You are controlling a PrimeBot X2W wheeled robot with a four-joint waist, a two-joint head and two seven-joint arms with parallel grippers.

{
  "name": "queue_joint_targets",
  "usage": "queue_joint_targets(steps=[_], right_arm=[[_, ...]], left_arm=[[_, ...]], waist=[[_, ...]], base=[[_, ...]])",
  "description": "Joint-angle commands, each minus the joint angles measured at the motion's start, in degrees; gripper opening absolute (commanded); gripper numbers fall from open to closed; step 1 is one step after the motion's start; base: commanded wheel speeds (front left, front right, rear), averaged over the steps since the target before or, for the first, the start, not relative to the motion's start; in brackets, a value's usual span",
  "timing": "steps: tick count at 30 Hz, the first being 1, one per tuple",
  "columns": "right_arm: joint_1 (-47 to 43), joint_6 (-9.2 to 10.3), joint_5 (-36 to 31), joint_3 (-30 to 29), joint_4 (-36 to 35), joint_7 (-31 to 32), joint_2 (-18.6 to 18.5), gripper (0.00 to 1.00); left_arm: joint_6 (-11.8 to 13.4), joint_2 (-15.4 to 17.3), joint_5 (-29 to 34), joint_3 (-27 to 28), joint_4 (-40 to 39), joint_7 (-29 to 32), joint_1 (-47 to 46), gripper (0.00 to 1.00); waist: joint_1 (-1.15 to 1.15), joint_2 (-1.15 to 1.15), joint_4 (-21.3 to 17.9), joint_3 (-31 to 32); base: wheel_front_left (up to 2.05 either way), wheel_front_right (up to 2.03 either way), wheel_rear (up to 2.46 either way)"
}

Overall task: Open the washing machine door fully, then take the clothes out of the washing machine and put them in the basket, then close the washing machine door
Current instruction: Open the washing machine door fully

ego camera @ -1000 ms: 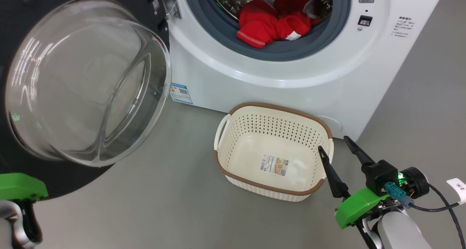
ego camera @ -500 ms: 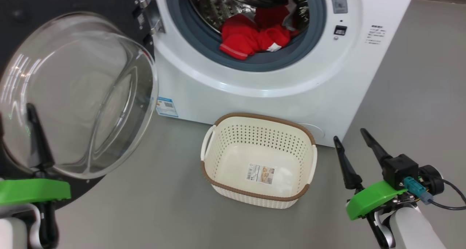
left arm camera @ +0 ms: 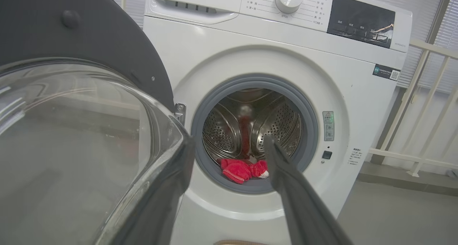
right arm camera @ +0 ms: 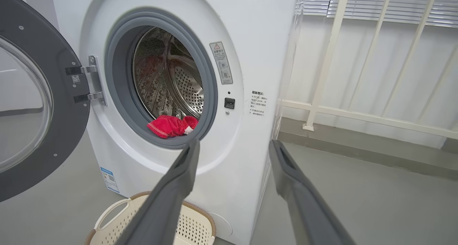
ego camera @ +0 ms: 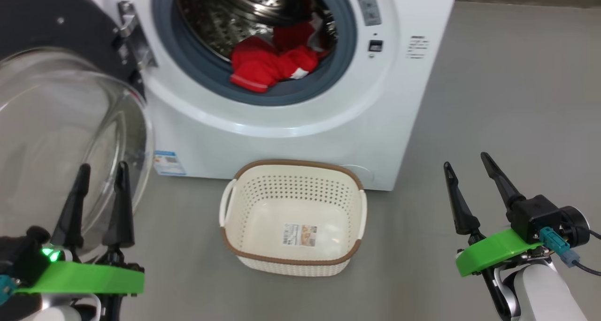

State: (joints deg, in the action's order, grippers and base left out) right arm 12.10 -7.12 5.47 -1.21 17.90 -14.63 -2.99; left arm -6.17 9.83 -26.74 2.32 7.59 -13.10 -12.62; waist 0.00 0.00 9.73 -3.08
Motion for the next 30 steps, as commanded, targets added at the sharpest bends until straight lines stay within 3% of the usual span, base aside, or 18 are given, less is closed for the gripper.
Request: queue_joint_targets(steps=[1,14,23,30], right_arm=[[0.36,-0.36,0.05,1.52,-1.93,-0.37,0.12,1.00],[-0.57,-0.36,0.32,3.04,-5.44,-0.37,0.12,1.00],[-3.79,-0.36,0.35,4.07,-8.52,-0.37,0.12,1.00],[-5.89,-0.36,-0.01,3.71,-9.28,-0.37,0.12,1.00]], left_arm=[[-0.46,1.70,-0.72,1.77,-1.85,0.20,-0.13,1.00],[-0.87,3.74,0.00,0.39,-2.85,-0.85,4.83,1.00],[1.51,3.80,2.70,1.37,-2.87,-1.49,11.04,1.00],[2.35,3.28,3.43,2.20,-3.57,-1.72,14.65,1.00]], waist=[[0.00,0.00,-3.49,0.91],[0.00,0.00,-11.20,0.85],[0.00,0.00,-15.96,3.05],[0.00,0.00,-17.10,3.98]], base=[[0.00,0.00,0.00],[0.00,0.00,0.00],[0.00,0.00,0.00],[0.00,0.00,0.00]])
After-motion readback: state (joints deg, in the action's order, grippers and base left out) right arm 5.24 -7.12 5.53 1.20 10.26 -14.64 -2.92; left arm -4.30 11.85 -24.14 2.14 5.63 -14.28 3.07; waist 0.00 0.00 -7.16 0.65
